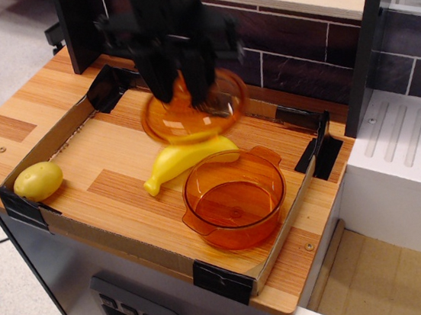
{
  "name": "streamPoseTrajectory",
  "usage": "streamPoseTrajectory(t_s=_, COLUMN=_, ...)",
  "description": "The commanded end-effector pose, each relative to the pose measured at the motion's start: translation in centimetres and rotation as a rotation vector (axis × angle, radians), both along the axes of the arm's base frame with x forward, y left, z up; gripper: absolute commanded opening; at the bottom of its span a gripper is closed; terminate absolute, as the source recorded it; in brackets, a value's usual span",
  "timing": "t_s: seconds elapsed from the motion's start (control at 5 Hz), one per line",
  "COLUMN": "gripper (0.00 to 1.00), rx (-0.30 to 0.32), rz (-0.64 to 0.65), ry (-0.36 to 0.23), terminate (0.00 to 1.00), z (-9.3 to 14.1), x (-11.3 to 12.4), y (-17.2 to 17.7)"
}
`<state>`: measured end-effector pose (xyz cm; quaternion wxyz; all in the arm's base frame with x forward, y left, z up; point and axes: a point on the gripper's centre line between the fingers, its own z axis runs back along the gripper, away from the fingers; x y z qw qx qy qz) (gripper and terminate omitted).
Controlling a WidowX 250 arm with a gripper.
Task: Take lid off pot
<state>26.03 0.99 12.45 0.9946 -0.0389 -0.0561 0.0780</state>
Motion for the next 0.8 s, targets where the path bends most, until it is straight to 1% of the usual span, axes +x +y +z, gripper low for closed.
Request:
streamPoseTrajectory(t_s=0.0, gripper=0.0, rx=0.066, rz=0.075, ry=-0.008, terminate=0.0, z=-1.5, x=2.8, y=4.2)
streamPoseTrajectory(t_s=0.2, gripper=0.0, rx=0.078, rz=0.104, ry=0.031, terminate=0.0, z=-2.9, x=3.9, y=6.7)
streamPoseTrajectory(t_s=0.4, gripper=0.0, rx=0.095, rz=0.107, ry=0.044, terminate=0.0, z=-3.5, x=4.3, y=8.6)
streamPoseTrajectory(t_s=0.6, gripper=0.0, rx=0.076, rz=0.058, ry=0.072, terminate=0.0, z=-3.6, x=4.2, y=10.0)
